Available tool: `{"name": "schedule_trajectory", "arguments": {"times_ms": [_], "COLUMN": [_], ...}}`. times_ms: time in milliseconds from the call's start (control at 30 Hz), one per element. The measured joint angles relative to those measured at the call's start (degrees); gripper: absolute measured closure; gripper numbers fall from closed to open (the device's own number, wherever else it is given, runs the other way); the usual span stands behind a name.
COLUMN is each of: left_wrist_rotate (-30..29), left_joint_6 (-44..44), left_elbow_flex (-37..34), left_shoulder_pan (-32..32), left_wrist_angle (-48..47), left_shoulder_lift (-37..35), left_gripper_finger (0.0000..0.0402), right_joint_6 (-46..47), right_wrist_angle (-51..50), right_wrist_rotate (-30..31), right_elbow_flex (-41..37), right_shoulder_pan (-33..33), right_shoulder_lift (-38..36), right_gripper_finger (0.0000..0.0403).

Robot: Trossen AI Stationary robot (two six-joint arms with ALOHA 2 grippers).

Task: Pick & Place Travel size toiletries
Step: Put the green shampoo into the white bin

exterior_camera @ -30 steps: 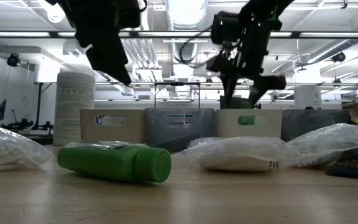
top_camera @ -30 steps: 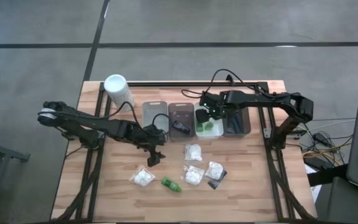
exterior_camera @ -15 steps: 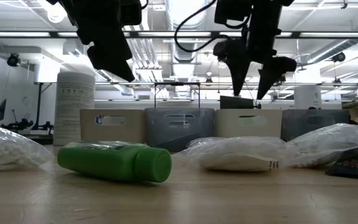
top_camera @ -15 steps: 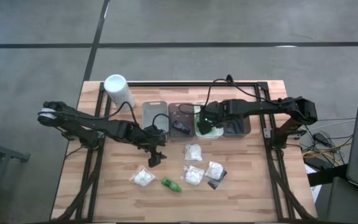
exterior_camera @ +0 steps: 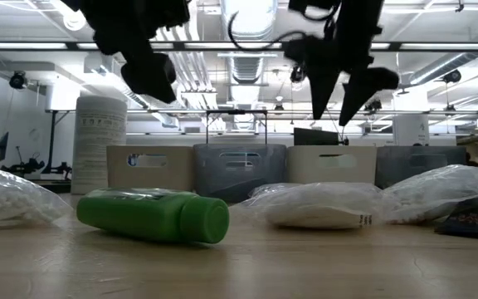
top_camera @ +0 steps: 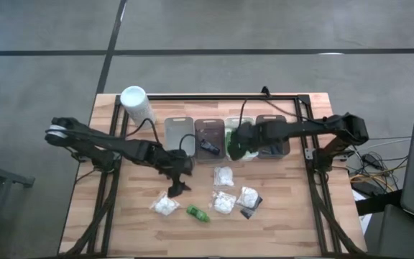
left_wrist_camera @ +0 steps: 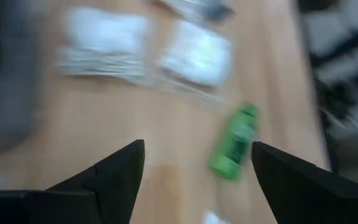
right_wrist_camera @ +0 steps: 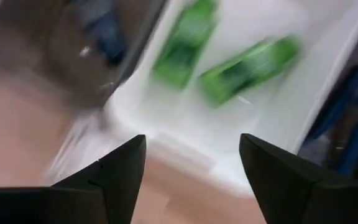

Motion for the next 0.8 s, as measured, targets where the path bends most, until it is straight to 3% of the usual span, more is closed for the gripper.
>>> {"name": "schedule_trajectory", "arguments": {"times_ms": [267, 567, 800], "left_wrist_rotate": [2.9, 3.6, -6.6], "left_joint_6": [13.3, 23.2, 22.9], "left_elbow_flex": [0.0, 0.0, 1.0], "left_shoulder_pan": [-4.4, -10.7, -15.1], "left_wrist_angle": [1.7, 8.4, 11.0], "left_shoulder_lift": [5.6, 16.1, 21.2], "left_gripper_finger": [0.0103, 0.0103, 0.0103], "right_joint_6": [8.3, 18.6, 26.1], "right_wrist_angle": [1.0, 1.0, 0.9], "right_wrist_rotate": [1.4, 4.8, 7.5], "right_elbow_flex": [-0.1, -0.2, -0.2], "right_shoulder_pan": [12.8, 24.0, 30.5], "right_shoulder_lift": [0.0, 0.0, 0.0], "right_gripper_finger": [0.015, 0.0098, 0.006]}}
